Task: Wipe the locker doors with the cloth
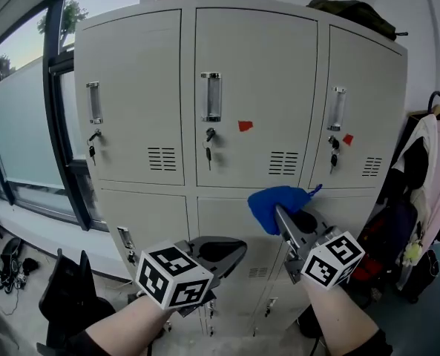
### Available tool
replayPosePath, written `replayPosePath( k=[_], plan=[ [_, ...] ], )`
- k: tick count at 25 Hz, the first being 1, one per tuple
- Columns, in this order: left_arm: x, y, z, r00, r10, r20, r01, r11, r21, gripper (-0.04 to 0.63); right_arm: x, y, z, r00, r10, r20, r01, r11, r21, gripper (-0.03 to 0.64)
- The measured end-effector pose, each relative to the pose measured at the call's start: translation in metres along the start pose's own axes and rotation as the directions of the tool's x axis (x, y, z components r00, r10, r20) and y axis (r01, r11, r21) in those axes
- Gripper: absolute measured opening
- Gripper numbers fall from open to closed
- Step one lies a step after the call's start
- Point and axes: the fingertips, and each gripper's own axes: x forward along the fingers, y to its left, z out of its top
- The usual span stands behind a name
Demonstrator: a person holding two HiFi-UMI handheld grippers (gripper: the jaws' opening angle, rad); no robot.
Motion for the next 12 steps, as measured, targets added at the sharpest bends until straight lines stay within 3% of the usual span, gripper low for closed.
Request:
replayPosePath(
  k=[8, 12],
  plan=[
    [-0.129, -0.021, -0.052, 0.996, 0.092, -0.016, -0.091, 0.995, 0.041, 0.006, -0.024, 0.152, -0.045, 0.999, -0.011, -0.030, 0.015, 0.988, 0.153, 0.048],
    [-0.183, -0.043, -0.086, 0.996, 0.089, -0.017, -0.089, 0.996, 0.026, 0.006, -0.034, 0.231, -0.068, 0.996, -0.010, -0.085, 0.021, 0.990, 0.140, 0.048]
  ],
)
